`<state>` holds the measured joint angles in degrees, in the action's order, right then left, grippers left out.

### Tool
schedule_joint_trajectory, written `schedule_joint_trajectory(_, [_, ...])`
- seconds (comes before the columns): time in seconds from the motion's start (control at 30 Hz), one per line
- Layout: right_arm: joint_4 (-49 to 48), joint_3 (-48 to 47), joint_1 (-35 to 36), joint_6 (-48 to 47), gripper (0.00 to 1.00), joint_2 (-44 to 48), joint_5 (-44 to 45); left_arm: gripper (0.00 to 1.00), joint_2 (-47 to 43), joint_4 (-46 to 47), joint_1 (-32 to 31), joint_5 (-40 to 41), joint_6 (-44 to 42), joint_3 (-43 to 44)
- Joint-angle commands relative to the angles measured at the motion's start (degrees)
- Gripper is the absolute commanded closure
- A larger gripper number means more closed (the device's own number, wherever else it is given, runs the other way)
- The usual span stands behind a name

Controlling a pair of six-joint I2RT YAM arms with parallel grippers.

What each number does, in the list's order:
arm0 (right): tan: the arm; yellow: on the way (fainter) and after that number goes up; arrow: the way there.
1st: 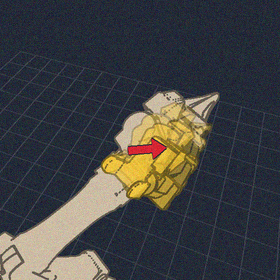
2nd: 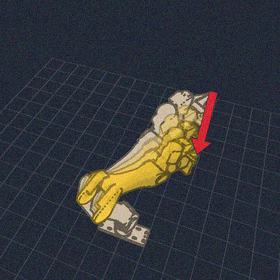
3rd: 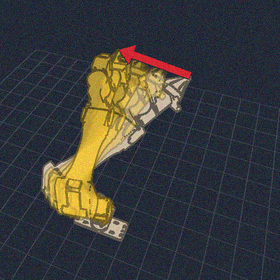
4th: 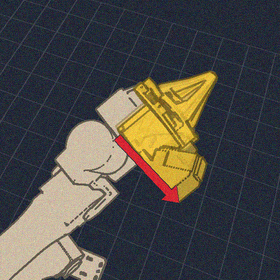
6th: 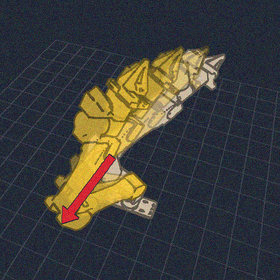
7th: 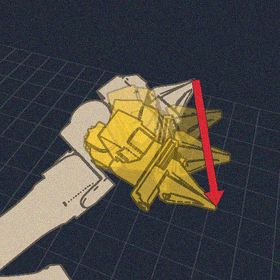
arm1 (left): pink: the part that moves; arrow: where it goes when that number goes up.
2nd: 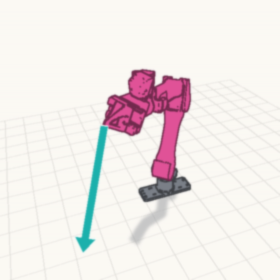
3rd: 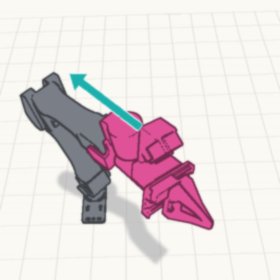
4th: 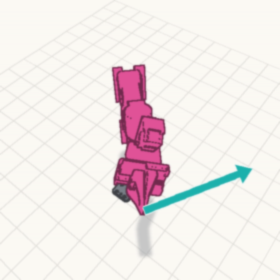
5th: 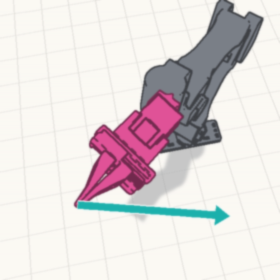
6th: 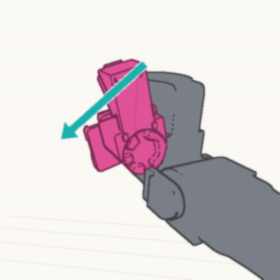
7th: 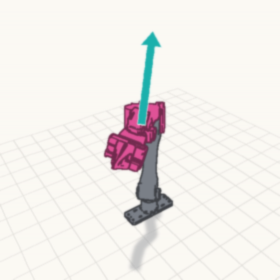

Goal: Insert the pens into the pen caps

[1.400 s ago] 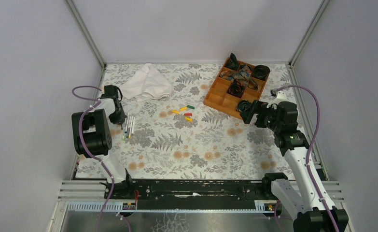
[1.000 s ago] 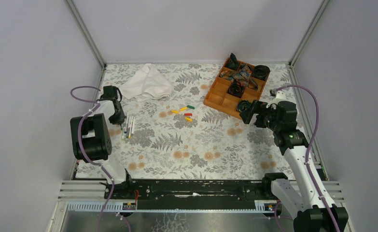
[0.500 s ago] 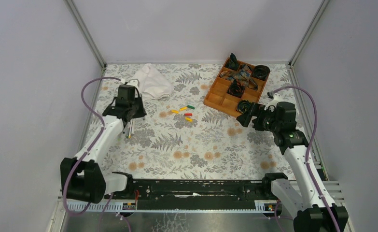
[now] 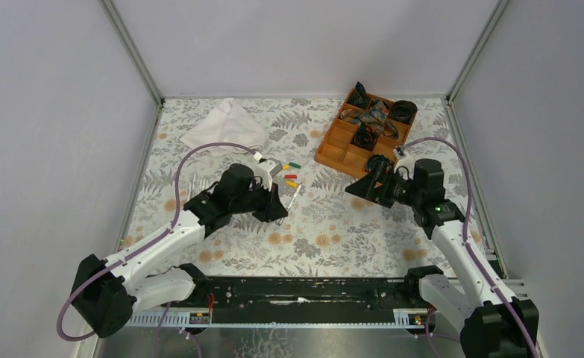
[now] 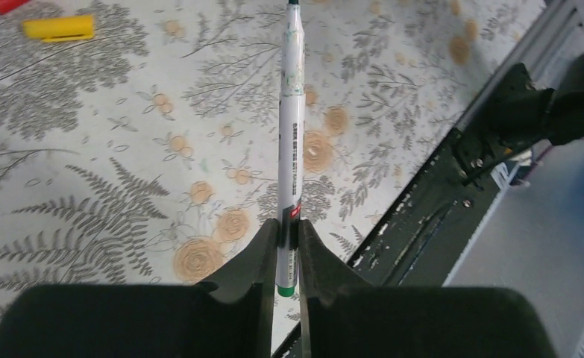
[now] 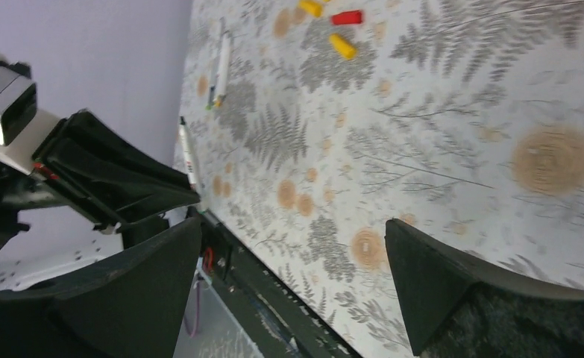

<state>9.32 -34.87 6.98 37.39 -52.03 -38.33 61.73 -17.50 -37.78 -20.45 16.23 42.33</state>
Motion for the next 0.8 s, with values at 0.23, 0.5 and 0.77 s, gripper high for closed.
schedule_joint_trajectory(0.23, [-23.7,-0.4,17.2,15.2,0.03,-7.8,0.6,1.00,-0.6,8.0,-5.4,-7.9,-1.0,-1.1])
schedule_joint_trajectory(0.5, [-24.8,-1.8,22.0,15.1,0.22,-10.7,2.6,1.00,-0.3,7.9,-7.1,-7.1,-1.2,-1.0])
schedule_joint_trajectory(0.77, [-25.7,-2.3,23.4,14.9,0.48,-12.0,2.0,1.00,-0.2,7.0,-7.5,-6.4,-1.8,-0.6])
